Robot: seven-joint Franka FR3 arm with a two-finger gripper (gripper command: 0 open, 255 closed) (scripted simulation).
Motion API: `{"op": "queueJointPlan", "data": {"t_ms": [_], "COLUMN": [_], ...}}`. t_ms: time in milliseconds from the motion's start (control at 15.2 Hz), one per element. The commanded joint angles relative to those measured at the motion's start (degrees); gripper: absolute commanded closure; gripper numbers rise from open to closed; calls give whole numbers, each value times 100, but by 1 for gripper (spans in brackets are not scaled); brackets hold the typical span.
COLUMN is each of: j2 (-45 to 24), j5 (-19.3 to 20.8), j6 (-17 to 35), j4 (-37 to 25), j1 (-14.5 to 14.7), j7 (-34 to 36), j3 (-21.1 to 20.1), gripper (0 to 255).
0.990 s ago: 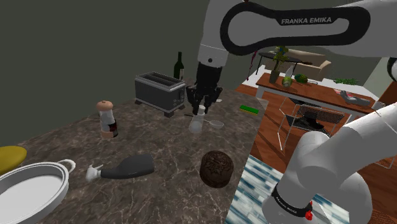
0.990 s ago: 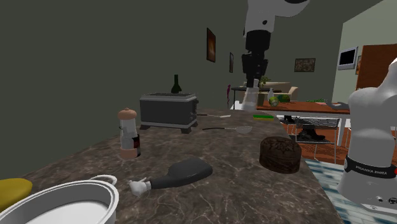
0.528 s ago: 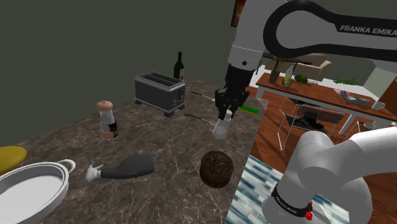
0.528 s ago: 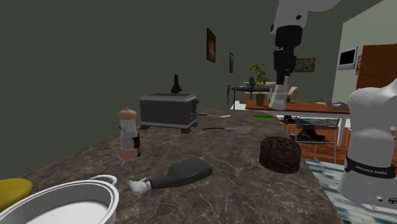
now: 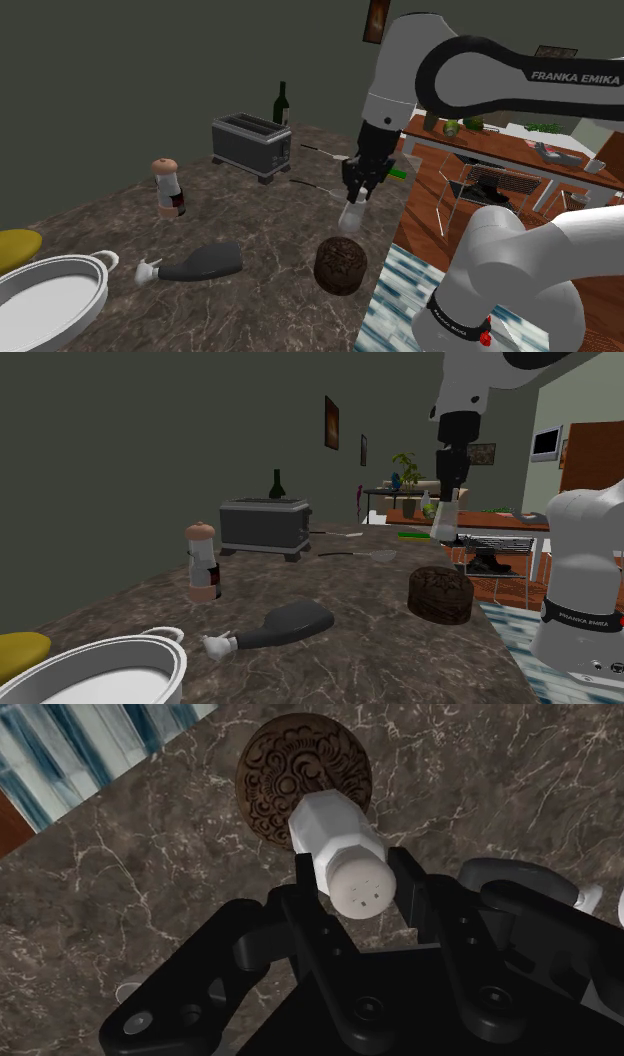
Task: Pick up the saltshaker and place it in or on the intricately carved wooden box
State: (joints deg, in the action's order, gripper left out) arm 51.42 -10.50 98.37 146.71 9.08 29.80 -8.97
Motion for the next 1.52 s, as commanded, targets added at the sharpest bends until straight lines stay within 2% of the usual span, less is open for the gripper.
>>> {"op": "queueJointPlan", "data": {"t_ms": [0, 726, 1254, 1320, 1452], "j2": [19, 28, 24, 28, 24], "j5": [-25, -155, -160, -160, -160], "j6": [148, 983, 1019, 1018, 1022], "j4": [165, 1011, 1043, 1046, 1047], "j1": [12, 69, 72, 73, 72], "j7": [-4, -65, -66, -66, -67], "j3": [-25, -141, -146, -146, -146], "gripper": [255, 255, 255, 0, 0]}}
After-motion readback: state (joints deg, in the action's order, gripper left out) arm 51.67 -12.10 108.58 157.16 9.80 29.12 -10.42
